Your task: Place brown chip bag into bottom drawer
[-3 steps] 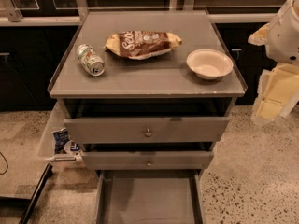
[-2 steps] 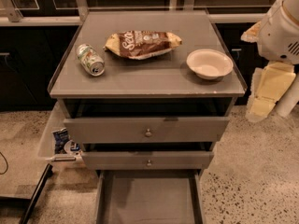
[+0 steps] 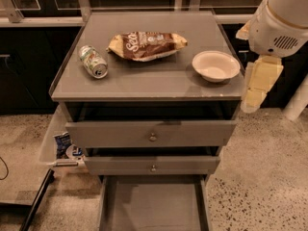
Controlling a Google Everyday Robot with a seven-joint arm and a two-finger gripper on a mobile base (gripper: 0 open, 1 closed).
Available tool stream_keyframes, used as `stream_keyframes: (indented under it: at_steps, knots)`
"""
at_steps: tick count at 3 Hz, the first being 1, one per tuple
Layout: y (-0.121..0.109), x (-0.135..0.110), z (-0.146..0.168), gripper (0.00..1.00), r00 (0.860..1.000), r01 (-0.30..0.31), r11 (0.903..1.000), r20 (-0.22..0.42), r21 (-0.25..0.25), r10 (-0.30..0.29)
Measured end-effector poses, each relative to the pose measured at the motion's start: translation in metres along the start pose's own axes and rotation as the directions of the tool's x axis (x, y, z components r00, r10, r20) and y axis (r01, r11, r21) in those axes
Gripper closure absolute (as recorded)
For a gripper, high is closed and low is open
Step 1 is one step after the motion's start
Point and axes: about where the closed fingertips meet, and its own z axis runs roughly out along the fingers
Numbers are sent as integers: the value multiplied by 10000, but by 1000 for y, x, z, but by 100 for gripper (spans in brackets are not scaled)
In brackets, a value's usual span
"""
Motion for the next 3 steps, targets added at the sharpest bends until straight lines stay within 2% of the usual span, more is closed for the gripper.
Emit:
stream_keyframes:
  at_steps: [1,2,3]
  knots:
    - [-4,-1,5,0,9999,-87,10000,56,18,87]
    - [-40,-20,32,0,9973,-276,9995,682,163,264]
    - [-84,-41,61,0,9871,-299,9991,1584,313,245]
